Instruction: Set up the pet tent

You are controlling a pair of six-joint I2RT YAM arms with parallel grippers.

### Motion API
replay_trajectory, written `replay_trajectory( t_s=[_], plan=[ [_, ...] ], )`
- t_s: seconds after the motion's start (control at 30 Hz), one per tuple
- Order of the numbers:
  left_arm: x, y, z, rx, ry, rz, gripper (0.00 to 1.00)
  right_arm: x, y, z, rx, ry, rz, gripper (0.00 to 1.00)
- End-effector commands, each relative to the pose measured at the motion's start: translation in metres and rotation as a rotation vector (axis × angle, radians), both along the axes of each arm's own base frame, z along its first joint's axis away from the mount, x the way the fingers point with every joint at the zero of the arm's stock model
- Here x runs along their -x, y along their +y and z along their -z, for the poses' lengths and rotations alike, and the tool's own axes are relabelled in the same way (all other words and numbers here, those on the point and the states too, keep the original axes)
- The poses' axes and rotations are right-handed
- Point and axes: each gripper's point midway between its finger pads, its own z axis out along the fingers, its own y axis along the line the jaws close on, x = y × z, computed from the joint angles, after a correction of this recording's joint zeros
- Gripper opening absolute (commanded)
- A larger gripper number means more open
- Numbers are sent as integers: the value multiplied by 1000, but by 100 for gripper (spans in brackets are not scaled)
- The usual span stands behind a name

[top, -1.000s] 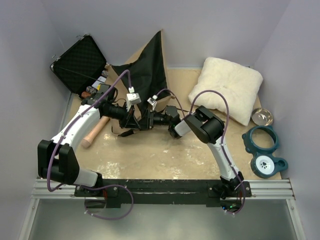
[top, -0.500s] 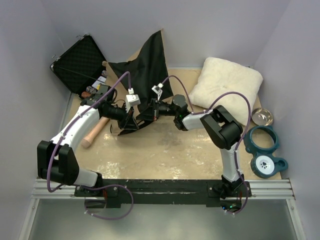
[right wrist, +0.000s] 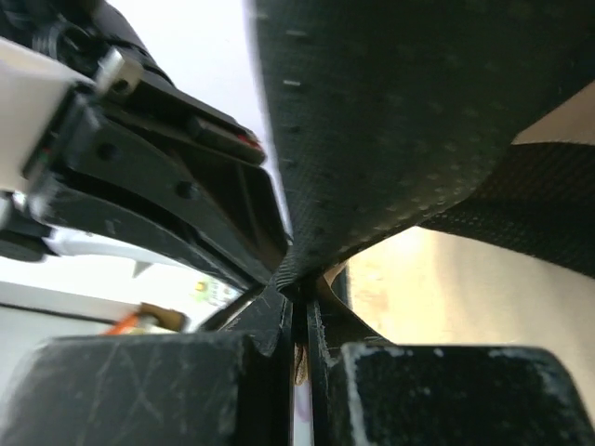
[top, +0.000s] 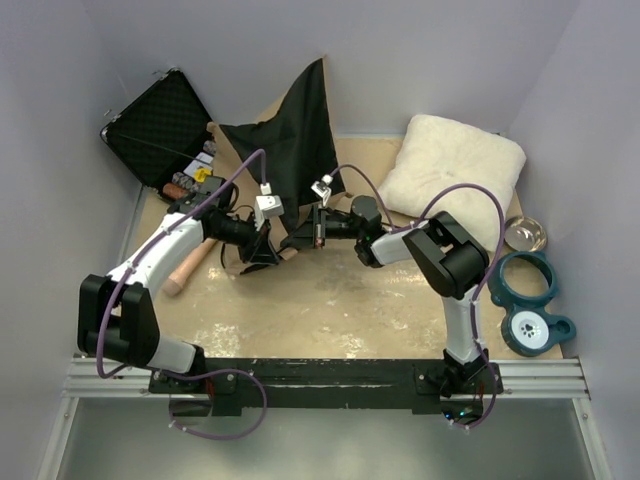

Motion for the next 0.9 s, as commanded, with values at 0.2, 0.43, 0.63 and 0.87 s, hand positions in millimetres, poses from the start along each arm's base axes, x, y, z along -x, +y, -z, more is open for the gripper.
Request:
replay_trajectory(
  t_s=[0.2,0.43,0.63,0.87],
  plan=[
    [-1,72,59,-393,78,-126,0,-12,-44,-127,-329,-92,76,0],
    [2,80,64,-435,74,-129,0,-21,-63,-135,-352,-41,111,0],
    [4,82,73,-452,101,-125,0,-23,-69,-140,-359,-20,114,0],
    [13,88,84,-514,131,-98,0,-27,-74,-157,-385,-26,129,0]
  ],
)
